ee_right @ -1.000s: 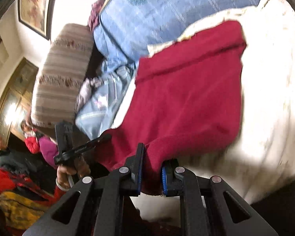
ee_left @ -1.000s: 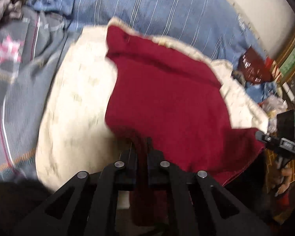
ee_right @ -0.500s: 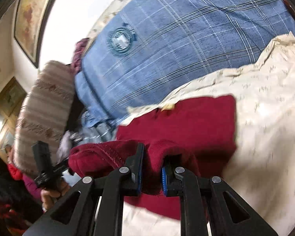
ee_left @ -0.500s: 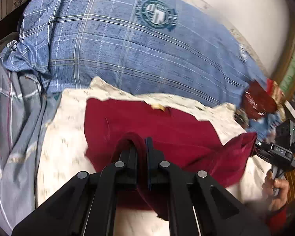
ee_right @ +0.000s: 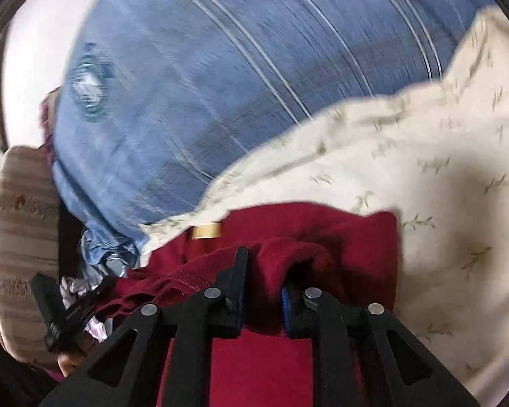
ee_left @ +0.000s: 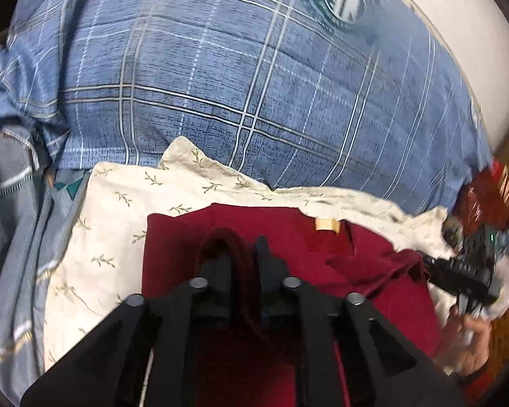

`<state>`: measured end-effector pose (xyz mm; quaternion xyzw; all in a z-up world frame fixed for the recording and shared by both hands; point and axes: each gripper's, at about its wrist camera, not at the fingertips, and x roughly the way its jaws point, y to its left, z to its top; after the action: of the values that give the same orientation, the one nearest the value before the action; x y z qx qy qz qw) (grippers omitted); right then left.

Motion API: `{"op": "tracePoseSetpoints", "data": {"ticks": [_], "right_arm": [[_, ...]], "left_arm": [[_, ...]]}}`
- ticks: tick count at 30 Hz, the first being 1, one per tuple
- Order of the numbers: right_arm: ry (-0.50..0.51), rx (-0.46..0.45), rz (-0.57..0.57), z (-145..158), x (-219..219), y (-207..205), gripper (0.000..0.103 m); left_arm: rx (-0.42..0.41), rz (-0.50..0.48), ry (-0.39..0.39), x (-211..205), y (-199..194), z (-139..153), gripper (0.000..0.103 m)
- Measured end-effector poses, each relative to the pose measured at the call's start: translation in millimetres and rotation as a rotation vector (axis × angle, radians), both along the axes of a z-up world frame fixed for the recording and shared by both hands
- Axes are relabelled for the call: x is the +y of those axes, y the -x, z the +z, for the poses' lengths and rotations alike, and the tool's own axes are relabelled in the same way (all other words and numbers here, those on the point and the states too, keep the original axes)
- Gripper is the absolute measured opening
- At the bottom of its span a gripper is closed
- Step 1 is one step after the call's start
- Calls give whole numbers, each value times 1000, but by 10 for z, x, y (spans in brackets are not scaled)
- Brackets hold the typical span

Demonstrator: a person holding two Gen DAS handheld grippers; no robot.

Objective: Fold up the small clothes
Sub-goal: 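Lift the hem with both tools and fold it up toward the collar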

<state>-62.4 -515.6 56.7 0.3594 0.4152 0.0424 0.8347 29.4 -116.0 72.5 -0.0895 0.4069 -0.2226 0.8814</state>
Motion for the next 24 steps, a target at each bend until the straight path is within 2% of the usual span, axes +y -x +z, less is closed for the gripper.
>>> {"op": "tracePoseSetpoints", "data": {"ticks": [2,3,4,5,6,7,9,11,12,14,18,19,21,22,24], "right_arm": [[-54,-36,1,51,-72,50,26],[-75,-75,-1,113,-121,105,36],[-72,-116,-30,199,-180,187,44],[-47,-143,-65,276,-218,264,62],[-29,-156,-80,326,-235,304,68],[-18,-160,-72,379,-235,336,68],[-15,-159,-37,438,-180,368,68],[49,-174,0,523,-20,360,68],[115,-165,24,553,92,315,67],[201,-147,44,544,232,210,66],[276,-60,41,292,323,-134,64],[336,-4,12,161,289,-259,63],[374,74,-24,-35,196,-411,62],[361,101,-42,-101,141,-439,62],[309,79,-67,-75,63,-393,62]], "left_arm": [[5,-9,-9,-11,1,1,29],[8,-12,3,4,2,12,35],[-2,-2,21,42,17,45,54],[-24,24,20,63,21,85,73],[-74,70,19,127,63,153,78],[-100,91,29,182,77,197,80],[-99,91,47,231,71,230,80],[-98,102,48,254,75,231,80],[-96,108,41,250,67,216,80],[-68,107,8,199,26,122,80],[-11,100,-79,105,-56,-106,80],[11,105,-117,86,-90,-187,80],[52,113,-165,72,-148,-328,80],[63,111,-163,73,-154,-364,80],[67,112,-156,89,-140,-375,80]]}}
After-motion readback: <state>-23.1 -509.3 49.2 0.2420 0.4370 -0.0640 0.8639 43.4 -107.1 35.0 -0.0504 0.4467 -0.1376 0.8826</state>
